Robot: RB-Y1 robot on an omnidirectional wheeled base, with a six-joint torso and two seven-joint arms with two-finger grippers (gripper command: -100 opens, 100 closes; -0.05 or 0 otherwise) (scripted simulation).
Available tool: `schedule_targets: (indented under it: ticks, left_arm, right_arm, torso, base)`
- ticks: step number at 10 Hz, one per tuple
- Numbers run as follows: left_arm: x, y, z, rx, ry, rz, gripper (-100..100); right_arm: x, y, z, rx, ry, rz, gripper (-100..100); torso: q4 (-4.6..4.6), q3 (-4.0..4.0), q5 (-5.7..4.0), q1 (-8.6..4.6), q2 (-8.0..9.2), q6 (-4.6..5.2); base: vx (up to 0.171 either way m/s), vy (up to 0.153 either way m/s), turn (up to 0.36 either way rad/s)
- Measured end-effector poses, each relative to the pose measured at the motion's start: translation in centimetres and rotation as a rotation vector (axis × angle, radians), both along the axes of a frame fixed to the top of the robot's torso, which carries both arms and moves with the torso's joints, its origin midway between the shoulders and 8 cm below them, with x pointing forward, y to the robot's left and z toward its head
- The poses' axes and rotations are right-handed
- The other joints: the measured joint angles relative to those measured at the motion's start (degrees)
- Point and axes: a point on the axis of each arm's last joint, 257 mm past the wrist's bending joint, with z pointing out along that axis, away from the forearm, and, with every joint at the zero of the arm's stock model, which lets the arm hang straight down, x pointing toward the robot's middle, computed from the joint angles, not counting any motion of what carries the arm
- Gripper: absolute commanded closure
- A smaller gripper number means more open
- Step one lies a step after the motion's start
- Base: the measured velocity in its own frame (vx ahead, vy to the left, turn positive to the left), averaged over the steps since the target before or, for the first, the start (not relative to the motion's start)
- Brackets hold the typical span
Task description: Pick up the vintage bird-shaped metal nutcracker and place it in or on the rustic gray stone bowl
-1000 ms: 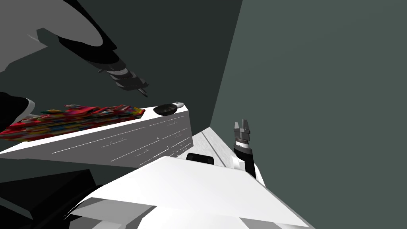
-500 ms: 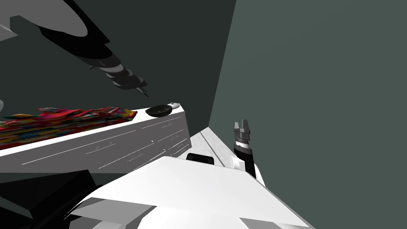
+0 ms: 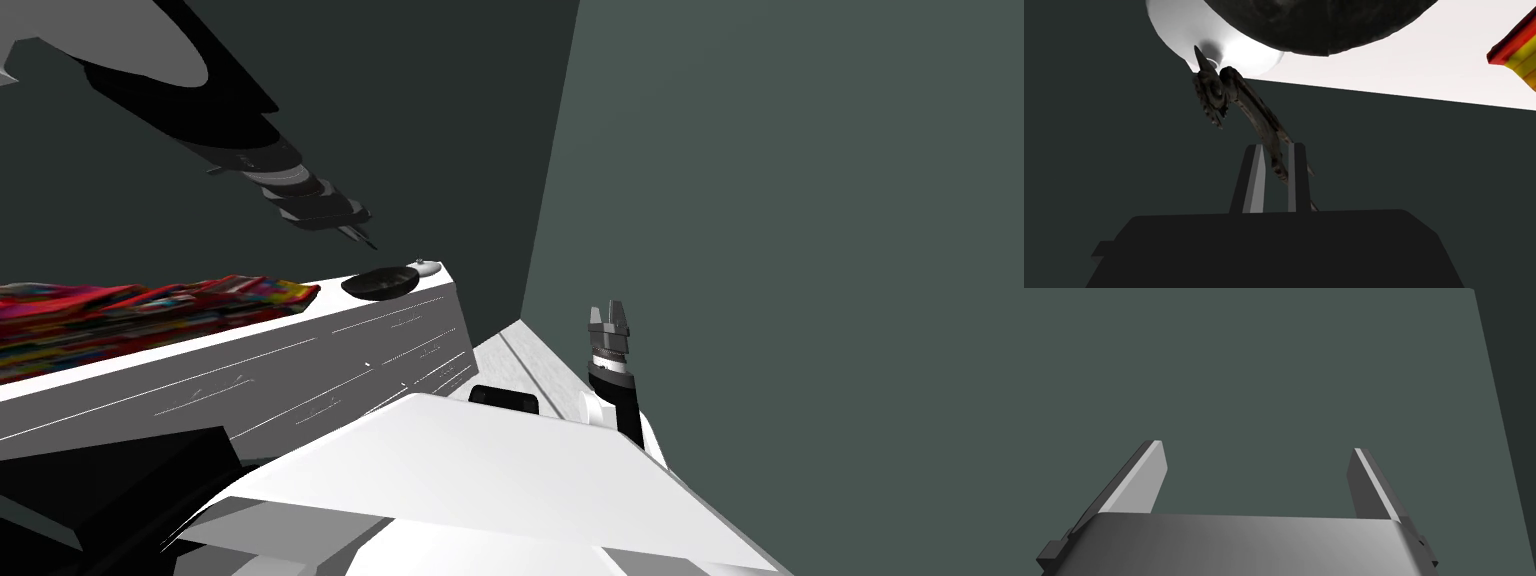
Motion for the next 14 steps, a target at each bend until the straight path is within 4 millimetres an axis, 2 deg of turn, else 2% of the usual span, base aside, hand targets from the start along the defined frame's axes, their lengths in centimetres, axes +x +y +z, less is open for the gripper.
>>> schedule_targets:
  ticks: [3, 8, 9, 13, 14]
  left_arm:
    - [-2.6, -0.4, -1.7, 0.007, 0.105, -0.007, 100]
    - [-6.0, 0.1, -2.8, 0.025, 0.242, 0.019, 100]
    - [-6.2, 0.1, -2.8, 0.026, 0.246, 0.021, -100]
    - [-6.2, 0.1, -2.8, 0.025, 0.246, 0.021, -100]
    - [-6.2, 0.1, -2.8, 0.025, 0.246, 0.021, 0]
  right_arm:
    - [0.0, 0.0, 0.0, 0.0, 0.0, 0.0, 0]
    - [0.0, 0.0, 0.0, 0.0, 0.0, 0.0, 0]
    - [0.0, 0.0, 0.0, 0.0, 0.0, 0.0, 0]
    - [0.0, 0.0, 0.0, 0.0, 0.0, 0.0, 0]
    - [0.0, 0.0, 0.0, 0.0, 0.0, 0.0, 0]
  torso:
    - [-0.01, 0.01, 0.02, 0.04, 0.04, 0.02]
    - [-0.02, 0.05, 0.01, 0.16, 0.12, 0.08]
    - [-0.02, 0.04, 0.01, 0.17, 0.11, 0.09]
    - [-0.03, 0.02, 0.0, 0.16, 0.09, 0.09]
    - [-0.03, 0.02, 0.0, 0.16, 0.08, 0.09]
  base:
    - [0.023, -0.028, -0.069]
    - [0.008, -0.007, -0.013]
    - [0.0, 0.0, 0.0]
    - [0.0, 0.0, 0.0]
    - [0.0, 0.0, 0.0]
